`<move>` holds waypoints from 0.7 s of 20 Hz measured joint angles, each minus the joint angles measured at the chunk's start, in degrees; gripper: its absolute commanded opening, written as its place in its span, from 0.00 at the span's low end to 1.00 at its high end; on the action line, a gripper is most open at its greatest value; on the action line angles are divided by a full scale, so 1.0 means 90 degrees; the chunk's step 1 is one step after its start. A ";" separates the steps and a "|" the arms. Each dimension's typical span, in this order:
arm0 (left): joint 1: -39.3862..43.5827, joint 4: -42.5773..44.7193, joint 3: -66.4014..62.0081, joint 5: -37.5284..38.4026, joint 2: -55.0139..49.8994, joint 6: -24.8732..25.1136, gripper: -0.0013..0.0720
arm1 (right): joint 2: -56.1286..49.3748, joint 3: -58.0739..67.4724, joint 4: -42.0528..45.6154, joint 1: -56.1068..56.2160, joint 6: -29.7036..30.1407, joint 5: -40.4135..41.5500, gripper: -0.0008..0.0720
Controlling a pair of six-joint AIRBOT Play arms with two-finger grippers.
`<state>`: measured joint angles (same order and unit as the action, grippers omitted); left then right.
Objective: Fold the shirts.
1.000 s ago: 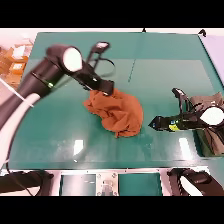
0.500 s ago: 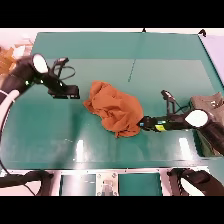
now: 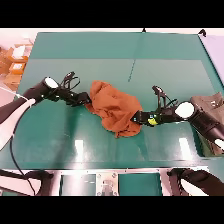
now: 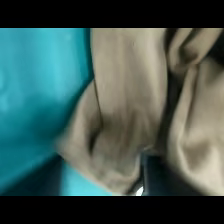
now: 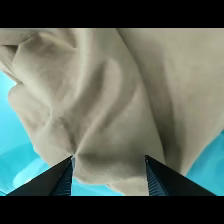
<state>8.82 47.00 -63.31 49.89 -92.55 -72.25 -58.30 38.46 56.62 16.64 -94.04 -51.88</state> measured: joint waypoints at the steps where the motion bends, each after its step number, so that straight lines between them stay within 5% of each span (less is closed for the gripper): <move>1: 0.0000 -0.0090 0.0019 -0.0007 -0.0068 0.0102 0.19 | -0.0010 0.0007 -0.0012 0.0000 0.0000 -0.0034 0.73; 4: 0.0000 -0.0374 0.0036 -0.0066 -0.0160 0.0316 0.17 | -0.0085 0.0024 -0.0015 0.0007 0.0000 -0.0070 0.80; 5: -0.0002 -0.0476 0.0039 -0.0066 -0.0170 0.0384 0.05 | -0.0146 0.0027 -0.0019 0.0007 0.0000 -0.0046 0.80; 8: -0.0005 -0.0622 0.0039 0.0019 -0.0197 0.0544 0.05 | -0.0425 0.0044 -0.0253 0.0017 0.0017 0.0114 0.80; 9: -0.0015 -0.0631 0.0041 0.0102 -0.0204 0.0595 0.05 | -0.0546 0.0063 -0.0372 0.0044 0.0061 0.0153 0.74; 11: -0.0015 -0.0578 0.0041 0.0272 -0.0182 0.0644 0.05 | -0.0784 0.0141 -0.0648 0.0114 0.0209 0.0194 0.08; 14: -0.0083 0.0005 0.0046 0.0573 0.0095 0.0505 0.05 | -0.1010 0.0291 -0.0821 0.0063 0.0481 0.0206 0.04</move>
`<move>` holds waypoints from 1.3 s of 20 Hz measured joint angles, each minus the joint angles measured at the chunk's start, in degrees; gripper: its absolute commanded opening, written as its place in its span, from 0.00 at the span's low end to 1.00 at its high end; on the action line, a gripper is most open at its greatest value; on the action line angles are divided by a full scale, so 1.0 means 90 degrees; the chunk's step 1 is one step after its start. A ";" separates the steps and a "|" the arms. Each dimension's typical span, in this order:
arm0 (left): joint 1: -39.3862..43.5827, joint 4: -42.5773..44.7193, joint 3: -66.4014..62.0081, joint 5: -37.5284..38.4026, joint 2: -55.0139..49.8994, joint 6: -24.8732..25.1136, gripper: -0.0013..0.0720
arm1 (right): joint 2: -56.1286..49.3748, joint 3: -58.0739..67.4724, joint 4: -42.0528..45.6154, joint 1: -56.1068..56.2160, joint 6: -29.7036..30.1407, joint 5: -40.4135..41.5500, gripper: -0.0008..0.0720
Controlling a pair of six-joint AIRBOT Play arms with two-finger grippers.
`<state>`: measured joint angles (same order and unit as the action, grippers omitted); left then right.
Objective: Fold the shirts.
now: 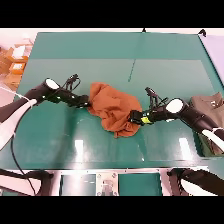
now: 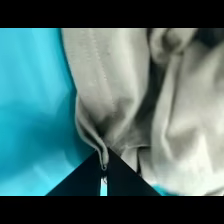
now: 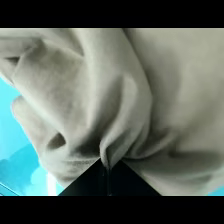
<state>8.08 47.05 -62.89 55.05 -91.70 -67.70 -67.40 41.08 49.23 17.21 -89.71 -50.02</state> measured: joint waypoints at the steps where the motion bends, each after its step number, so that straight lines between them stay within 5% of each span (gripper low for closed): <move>1: -0.0078 0.0306 0.0000 0.0083 0.0175 -0.0129 0.05 | -0.0027 0.0070 0.0007 -0.0112 0.0046 -0.0032 0.04; 9: -0.1137 0.1426 0.0000 0.0746 0.2254 -0.0425 0.05 | 0.0452 0.1243 0.0090 -0.1294 0.0471 -0.0459 0.03; 16: -0.1304 0.2006 0.0024 0.1319 0.2776 -0.0296 0.05 | 0.0605 0.1530 0.1268 -0.2212 0.0498 -0.0454 0.03; 25: -0.1321 0.1970 0.1042 0.0583 0.2829 -0.0262 0.05 | 0.0005 0.1574 0.1375 -0.2829 0.1047 0.0053 0.04; 26: -0.1324 0.1831 0.1197 0.0478 0.2829 -0.0206 0.05 | -0.0056 0.1603 0.1341 -0.2832 0.1107 0.0005 0.18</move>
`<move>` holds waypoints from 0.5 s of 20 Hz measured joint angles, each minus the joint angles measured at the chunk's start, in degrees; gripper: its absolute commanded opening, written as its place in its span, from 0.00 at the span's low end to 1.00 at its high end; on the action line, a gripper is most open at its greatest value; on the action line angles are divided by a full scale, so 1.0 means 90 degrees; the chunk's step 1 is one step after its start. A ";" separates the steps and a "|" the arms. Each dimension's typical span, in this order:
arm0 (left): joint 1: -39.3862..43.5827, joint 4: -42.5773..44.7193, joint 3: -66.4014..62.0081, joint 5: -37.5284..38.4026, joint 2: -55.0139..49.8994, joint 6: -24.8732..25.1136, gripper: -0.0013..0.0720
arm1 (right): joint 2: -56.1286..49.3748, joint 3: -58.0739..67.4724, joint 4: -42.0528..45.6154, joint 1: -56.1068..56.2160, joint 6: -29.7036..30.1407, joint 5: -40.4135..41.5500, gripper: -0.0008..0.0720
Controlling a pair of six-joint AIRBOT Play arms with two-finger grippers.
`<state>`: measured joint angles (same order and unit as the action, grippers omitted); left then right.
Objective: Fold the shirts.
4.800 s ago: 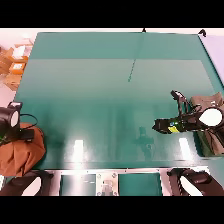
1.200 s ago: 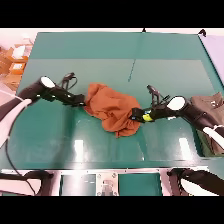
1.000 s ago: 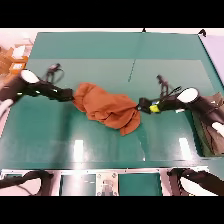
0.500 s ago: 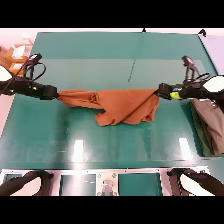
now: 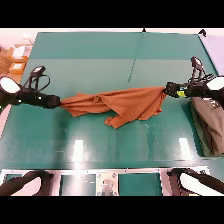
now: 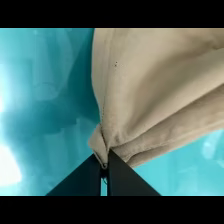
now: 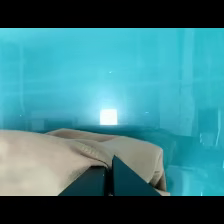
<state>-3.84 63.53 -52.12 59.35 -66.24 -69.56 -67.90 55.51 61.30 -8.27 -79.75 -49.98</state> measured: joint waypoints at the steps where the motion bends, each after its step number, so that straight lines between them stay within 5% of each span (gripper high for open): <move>1: -0.0002 -0.0187 0.0131 -0.0070 0.0000 0.0078 0.05 | -0.0039 0.0061 -0.0015 -0.0015 0.0046 -0.0097 0.46; 2: -0.0005 -0.0401 0.0228 -0.0102 0.0002 0.0163 0.22 | -0.0063 0.0170 -0.0034 -0.0058 0.0075 -0.0257 0.59; 3: -0.0005 -0.0590 0.0294 -0.0090 0.0002 0.0236 0.79 | -0.0070 0.0321 -0.0051 -0.0124 0.0102 -0.0512 0.59; 10: -0.0554 -0.0682 0.0010 0.0889 0.0027 0.0410 0.85 | 0.0597 0.0435 -0.0080 -0.1149 0.0046 -0.2351 0.59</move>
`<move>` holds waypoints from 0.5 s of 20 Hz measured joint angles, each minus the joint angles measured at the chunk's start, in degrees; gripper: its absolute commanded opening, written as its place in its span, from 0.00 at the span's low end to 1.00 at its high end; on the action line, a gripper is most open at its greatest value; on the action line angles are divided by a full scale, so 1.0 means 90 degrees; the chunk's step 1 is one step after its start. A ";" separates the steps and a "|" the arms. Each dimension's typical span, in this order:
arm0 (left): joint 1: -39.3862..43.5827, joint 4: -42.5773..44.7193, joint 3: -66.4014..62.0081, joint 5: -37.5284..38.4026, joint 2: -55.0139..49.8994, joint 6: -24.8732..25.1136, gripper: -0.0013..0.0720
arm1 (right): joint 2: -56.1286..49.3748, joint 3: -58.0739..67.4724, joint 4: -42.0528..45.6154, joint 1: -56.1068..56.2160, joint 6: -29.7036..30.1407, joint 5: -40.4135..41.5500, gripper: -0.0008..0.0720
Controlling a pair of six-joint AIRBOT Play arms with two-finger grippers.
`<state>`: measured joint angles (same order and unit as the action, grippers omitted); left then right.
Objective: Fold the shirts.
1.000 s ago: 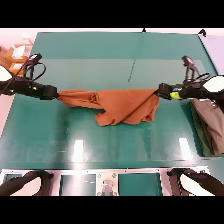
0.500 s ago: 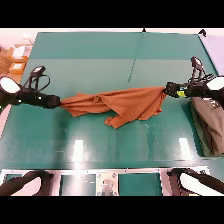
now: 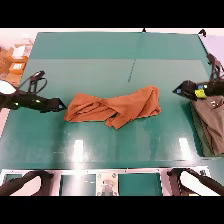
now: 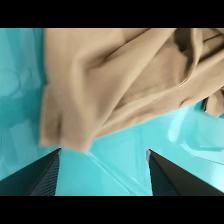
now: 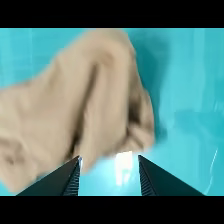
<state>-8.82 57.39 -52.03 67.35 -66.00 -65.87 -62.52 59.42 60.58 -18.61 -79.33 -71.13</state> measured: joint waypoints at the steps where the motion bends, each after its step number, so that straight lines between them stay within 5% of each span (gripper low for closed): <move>1: -0.0151 0.0017 -0.0039 0.0063 0.0000 0.0002 0.85 | 0.0187 -0.0347 -0.0034 -0.0073 -0.0032 -0.0104 0.59; 10: -0.0566 -0.0821 0.1005 -0.0537 -0.0019 0.0408 0.85 | 0.0121 -0.3487 -0.2518 0.1124 0.0466 0.1875 0.53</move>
<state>-13.91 50.00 -42.98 62.52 -66.17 -62.19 -61.43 28.03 37.91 -8.49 -75.13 -54.26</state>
